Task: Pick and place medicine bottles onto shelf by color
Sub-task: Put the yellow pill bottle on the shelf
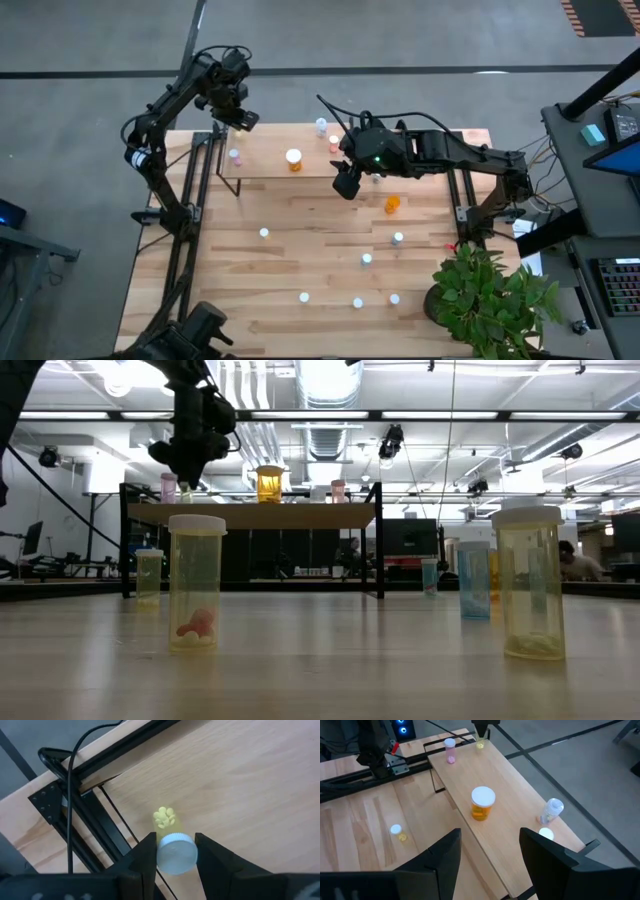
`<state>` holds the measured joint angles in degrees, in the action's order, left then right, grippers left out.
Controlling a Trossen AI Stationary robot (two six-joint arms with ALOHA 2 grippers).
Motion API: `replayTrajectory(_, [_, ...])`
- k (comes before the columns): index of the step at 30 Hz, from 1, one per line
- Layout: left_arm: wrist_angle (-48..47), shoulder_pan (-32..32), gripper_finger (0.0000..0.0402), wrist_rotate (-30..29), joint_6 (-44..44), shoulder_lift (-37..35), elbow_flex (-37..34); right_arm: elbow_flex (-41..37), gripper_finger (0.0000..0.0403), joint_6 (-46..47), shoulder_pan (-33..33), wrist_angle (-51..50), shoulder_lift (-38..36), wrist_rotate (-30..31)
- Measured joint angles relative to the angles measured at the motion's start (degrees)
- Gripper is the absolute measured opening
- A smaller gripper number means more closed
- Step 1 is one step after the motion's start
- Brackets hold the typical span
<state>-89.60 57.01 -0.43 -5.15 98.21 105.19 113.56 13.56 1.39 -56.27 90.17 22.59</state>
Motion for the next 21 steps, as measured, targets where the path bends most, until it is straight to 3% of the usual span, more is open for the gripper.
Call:
replayTrajectory(6, [0.18,0.00,0.0123,0.00,-0.10,0.00,-0.46,0.01,0.0192,-0.02,0.00,0.01,0.00,0.00])
replayTrajectory(21, [0.61,0.04,0.0128,-3.15,0.11,0.00,-0.46,0.00,0.0192,-0.01,0.00,0.01,0.00,0.00])
